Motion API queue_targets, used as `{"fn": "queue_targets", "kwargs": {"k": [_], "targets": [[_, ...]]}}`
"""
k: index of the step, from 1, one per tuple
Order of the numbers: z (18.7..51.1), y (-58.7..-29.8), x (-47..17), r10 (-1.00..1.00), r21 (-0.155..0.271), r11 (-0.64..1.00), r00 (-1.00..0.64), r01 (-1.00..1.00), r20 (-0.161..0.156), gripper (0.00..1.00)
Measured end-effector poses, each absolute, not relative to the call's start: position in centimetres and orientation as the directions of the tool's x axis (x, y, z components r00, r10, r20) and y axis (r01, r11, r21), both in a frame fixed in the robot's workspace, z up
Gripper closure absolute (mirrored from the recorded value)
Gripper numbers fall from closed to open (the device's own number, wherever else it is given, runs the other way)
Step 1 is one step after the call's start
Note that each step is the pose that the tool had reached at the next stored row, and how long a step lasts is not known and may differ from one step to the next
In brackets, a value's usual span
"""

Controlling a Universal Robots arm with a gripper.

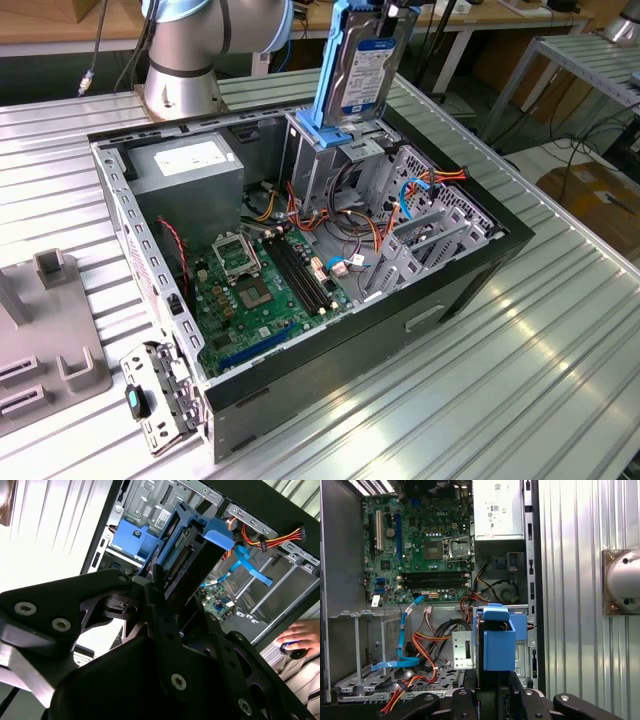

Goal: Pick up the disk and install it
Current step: 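Pick up the disk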

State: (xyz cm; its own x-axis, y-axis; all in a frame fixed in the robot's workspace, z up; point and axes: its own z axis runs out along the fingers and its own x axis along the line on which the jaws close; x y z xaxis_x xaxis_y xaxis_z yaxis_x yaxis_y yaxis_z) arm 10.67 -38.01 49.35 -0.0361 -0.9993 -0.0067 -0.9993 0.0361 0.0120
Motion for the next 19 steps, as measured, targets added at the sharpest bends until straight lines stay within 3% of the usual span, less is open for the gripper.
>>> {"fn": "queue_targets", "kwargs": {"k": [19], "targets": [[49.3,-39.3,10.7,-0.999,0.012,0.036,-0.036,-0.999,-0.007,0.65]]}}
